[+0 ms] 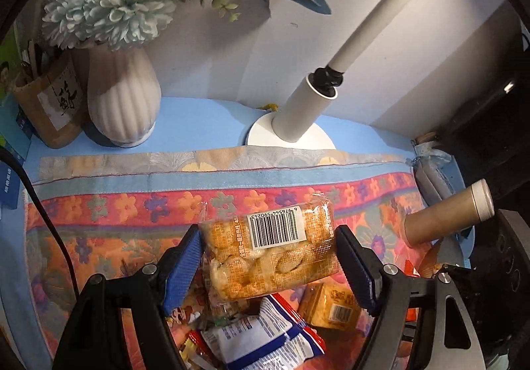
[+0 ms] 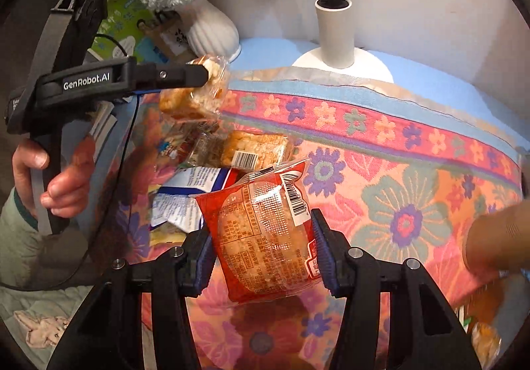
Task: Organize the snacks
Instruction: 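Carry both bread packs over the glass bowl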
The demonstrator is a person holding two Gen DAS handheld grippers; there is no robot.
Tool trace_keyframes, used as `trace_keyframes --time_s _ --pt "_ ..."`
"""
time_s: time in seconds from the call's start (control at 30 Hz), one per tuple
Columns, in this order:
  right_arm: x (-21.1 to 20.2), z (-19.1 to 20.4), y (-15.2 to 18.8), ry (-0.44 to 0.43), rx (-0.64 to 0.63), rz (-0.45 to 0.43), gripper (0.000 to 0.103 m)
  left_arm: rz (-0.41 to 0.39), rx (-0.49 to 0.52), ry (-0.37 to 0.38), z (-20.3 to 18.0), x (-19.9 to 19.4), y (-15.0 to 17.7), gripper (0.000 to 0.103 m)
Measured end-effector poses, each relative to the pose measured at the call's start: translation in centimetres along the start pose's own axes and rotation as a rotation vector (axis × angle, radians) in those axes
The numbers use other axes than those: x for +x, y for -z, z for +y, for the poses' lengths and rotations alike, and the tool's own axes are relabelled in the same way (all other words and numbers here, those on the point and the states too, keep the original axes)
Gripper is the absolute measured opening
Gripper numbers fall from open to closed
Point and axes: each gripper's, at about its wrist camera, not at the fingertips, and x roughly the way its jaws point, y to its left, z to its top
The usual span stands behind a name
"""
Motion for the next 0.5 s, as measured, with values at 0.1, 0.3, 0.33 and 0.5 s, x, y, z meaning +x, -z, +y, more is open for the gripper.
trace_keyframes --time_s 0.1,0.3,0.33,0.5 --pt "-1.7 0.5 1.8 0.015 0.038 -0.044 0.051 -0.01 0.043 0.002 -2.0 -1.4 0.8 0.077" --pt "-4.3 0.2 6.0 0.038 0.132 -0.102 0.051 -0.024 0.137 0.033 -7.0 -3.1 3.0 0.077" --pt "-4.8 0.1 6.8 0.049 0.149 -0.109 0.051 -0.019 0.162 0.041 -8.3 -3.2 3.6 0.077" --pt "-8.6 -1.2 10.5 0.089 0.227 -0.164 0.051 0.007 0.261 0.085 -13.6 -2.9 5.8 0.077"
